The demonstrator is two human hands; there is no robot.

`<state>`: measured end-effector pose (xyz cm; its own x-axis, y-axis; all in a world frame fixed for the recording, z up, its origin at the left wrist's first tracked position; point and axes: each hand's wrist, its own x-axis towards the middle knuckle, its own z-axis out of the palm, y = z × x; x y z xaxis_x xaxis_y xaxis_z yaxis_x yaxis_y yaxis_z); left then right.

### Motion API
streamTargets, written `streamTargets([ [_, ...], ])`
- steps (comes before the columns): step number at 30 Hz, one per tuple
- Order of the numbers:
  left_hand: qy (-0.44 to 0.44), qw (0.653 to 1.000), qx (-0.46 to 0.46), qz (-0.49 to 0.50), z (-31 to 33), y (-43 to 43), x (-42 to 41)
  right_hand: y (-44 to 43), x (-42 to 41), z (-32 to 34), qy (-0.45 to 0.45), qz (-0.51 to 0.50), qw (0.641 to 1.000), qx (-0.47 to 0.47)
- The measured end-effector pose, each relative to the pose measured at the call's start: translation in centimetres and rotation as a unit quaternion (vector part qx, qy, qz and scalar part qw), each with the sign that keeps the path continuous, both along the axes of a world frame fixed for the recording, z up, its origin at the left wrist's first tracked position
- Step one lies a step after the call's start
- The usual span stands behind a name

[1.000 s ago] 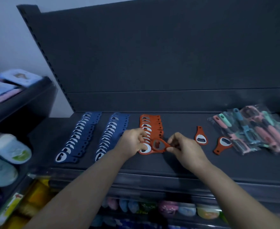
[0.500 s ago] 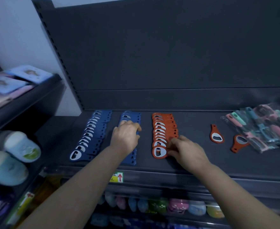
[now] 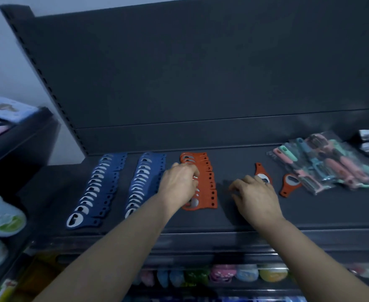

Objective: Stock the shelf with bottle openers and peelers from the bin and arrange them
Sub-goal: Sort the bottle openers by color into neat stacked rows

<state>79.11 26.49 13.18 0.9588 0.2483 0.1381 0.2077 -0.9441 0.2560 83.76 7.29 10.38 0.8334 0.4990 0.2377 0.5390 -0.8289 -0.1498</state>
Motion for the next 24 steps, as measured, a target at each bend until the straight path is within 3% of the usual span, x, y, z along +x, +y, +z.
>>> streamTargets([
  [8,0.056,0.995,-0.005,-0.078,-0.7,-9.1,6.2,-8.5,3.8,-0.3,0.049,-0.151,0.984,-0.080],
  [13,0.105,0.994,0.007,-0.009,-1.3,-13.3,9.7,-10.7,5.4,-0.2,0.078,-0.122,0.988,-0.049],
  [18,0.105,0.993,-0.015,0.054,-2.6,-15.5,11.7,-12.5,7.0,-0.1,0.154,-0.153,0.971,0.098],
  [24,0.135,0.979,-0.122,0.093,-2.1,-16.0,12.3,-13.3,8.6,0.0,0.207,-0.122,0.970,0.039],
])
